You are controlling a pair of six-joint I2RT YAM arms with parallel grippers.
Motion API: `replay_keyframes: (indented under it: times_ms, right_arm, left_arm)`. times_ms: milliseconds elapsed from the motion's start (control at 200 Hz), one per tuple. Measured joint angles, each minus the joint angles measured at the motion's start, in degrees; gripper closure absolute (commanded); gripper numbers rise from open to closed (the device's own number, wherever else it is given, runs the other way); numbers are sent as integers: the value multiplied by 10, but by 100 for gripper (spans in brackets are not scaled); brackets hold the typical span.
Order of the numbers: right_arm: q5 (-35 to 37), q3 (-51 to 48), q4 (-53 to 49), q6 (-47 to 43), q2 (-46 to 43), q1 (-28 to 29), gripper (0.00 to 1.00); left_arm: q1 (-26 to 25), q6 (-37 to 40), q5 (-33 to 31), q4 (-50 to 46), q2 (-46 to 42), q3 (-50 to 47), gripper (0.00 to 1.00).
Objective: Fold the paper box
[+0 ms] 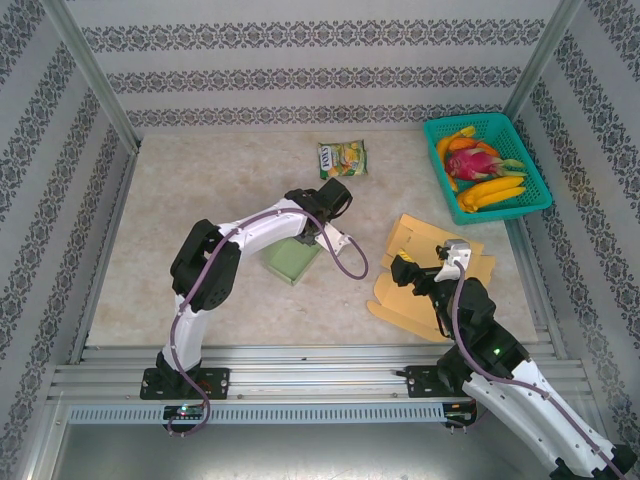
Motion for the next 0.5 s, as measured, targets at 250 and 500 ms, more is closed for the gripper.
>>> replay_keyframes:
  times_ms: [250,500]
  right_arm:
    - [0,0,0,0,5,0,2]
    - [0,0,0,0,11,-1,2]
  left_arm:
    - [-3,-13,3,2,0,0,68]
    - [0,-37,33,13,0,0,68]
